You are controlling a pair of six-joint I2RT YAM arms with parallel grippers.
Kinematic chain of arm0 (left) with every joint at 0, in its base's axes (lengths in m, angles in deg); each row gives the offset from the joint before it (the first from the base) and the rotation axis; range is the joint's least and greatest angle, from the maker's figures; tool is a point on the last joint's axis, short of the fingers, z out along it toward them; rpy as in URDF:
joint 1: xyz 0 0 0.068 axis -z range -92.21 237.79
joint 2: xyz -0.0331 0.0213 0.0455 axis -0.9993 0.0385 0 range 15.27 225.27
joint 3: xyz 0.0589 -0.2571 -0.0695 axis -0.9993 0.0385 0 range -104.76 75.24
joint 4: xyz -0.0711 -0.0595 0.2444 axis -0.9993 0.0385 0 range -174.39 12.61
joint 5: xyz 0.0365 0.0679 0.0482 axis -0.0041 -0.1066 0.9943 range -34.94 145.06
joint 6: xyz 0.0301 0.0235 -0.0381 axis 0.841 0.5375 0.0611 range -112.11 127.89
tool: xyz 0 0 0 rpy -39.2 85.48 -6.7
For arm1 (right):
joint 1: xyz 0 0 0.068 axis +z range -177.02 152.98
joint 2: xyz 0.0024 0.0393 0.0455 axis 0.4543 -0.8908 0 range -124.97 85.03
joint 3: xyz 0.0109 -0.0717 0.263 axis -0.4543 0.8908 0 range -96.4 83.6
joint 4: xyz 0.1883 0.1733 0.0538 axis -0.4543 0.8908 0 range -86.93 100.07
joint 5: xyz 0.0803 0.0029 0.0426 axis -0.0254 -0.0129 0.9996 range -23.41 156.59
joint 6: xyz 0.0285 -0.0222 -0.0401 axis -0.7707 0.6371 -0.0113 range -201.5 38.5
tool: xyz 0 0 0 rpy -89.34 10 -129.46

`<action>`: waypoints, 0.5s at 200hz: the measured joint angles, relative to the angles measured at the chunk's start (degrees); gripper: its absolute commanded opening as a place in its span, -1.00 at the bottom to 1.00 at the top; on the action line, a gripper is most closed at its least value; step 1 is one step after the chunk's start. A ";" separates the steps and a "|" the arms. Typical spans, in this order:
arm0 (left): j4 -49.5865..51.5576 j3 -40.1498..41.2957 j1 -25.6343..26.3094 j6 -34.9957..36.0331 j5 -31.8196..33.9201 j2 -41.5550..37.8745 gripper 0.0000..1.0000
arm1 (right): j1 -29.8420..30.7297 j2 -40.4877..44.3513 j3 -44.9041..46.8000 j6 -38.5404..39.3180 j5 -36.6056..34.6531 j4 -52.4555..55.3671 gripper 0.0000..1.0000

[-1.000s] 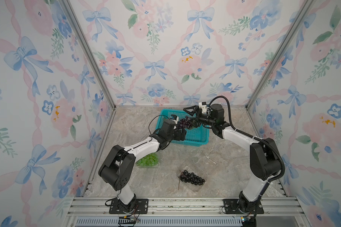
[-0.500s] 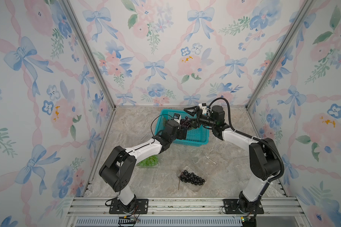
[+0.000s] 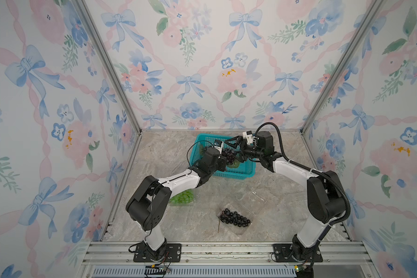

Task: Pack grapes into containers
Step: Adjust the grape.

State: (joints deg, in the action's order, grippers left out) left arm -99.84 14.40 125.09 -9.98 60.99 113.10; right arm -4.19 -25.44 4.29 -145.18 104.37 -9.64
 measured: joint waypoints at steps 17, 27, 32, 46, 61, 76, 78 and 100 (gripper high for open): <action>-0.02 0.04 -0.22 -0.81 -1.40 -1.99 -1.00 | 0.31 0.00 -1.49 4.44 -1.86 5.75 0.94; -0.09 0.09 -0.46 -1.40 -2.23 -3.30 -1.00 | 0.50 0.00 -2.16 6.80 -2.80 8.39 0.94; -0.13 0.13 -0.59 -1.73 -2.69 -3.87 -1.00 | 0.55 0.00 -2.40 7.82 -3.23 9.40 0.94; -0.28 0.35 -1.11 -2.80 -4.20 -5.25 -1.00 | 0.66 0.00 -2.89 10.40 -4.22 11.82 0.94; -0.04 0.61 -1.99 -3.72 -5.31 -5.92 -1.00 | 0.79 0.00 -2.91 12.17 -5.11 13.18 0.94; -0.07 0.92 -2.89 -4.44 -5.70 -5.97 -1.00 | 0.72 0.00 -2.93 13.46 -6.03 14.80 0.94; -0.07 0.96 -2.97 -4.52 -5.84 -5.97 -1.00 | 0.72 0.00 -2.93 13.64 -6.19 15.08 0.94; -0.24 1.49 -3.96 -5.60 -5.86 -6.54 -1.00 | 0.42 0.00 -2.84 14.45 -7.43 16.92 0.94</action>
State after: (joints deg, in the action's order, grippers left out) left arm -100.08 15.89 121.14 -15.58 55.13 106.56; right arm -3.78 -25.44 1.45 -130.73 96.94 7.28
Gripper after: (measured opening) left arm 0.049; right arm 0.969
